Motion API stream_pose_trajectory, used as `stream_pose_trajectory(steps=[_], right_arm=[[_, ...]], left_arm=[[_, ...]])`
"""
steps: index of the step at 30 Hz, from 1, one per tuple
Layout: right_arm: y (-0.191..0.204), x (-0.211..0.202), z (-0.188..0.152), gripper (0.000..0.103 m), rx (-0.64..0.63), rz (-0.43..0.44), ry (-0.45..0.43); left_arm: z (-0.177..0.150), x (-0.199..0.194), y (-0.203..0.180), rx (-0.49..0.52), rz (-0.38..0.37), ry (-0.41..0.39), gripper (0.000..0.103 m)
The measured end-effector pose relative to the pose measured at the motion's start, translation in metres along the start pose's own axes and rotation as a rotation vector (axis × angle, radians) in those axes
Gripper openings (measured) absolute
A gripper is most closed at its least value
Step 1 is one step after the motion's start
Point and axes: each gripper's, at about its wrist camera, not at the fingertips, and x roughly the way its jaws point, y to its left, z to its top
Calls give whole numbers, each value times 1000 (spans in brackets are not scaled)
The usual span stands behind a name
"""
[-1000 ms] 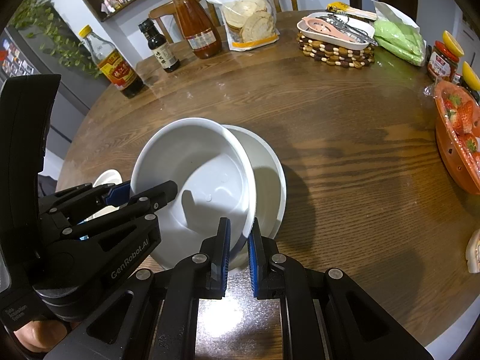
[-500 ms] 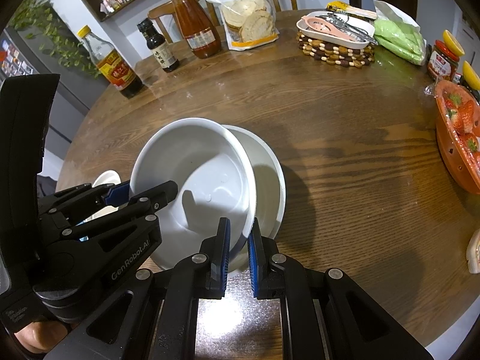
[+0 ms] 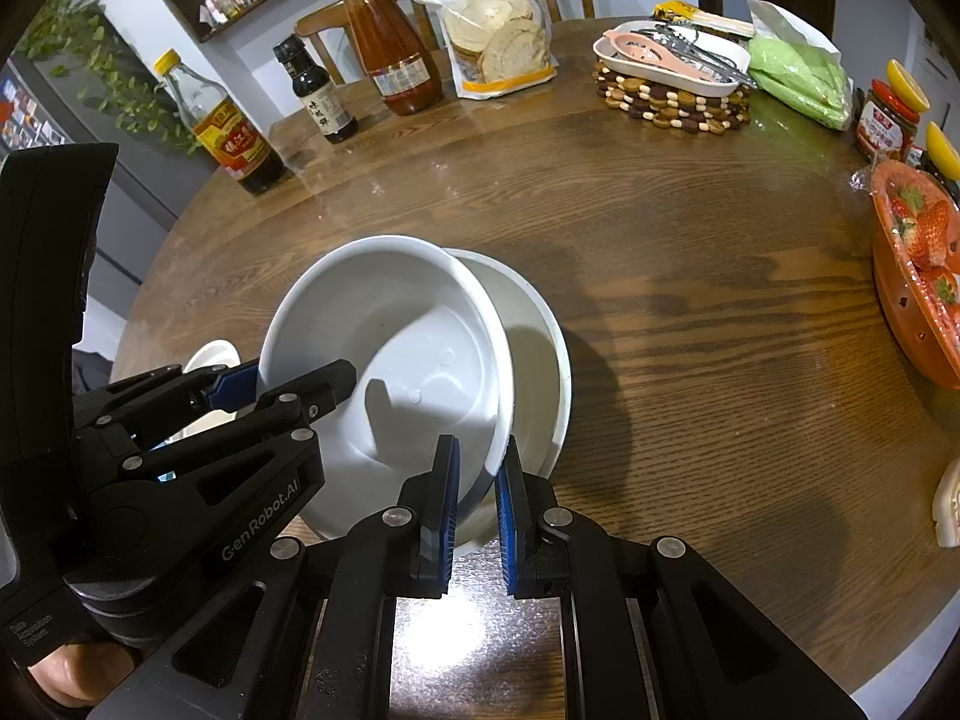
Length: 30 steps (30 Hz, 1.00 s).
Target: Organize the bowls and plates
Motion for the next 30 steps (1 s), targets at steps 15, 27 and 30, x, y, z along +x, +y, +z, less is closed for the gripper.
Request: stream_pose_trajectory(steps=[15,27,30], right_arm=[[-1,1,0,12,1,0,3],[-2,1,0,12,5,-2,2],[-3,0,0,12,8,-5,0]], left_arm=[[1,1,0,1,1,0,24],[1,0,-1,3,-2,-1,24],[2,0,-2,3,-5,2,24]])
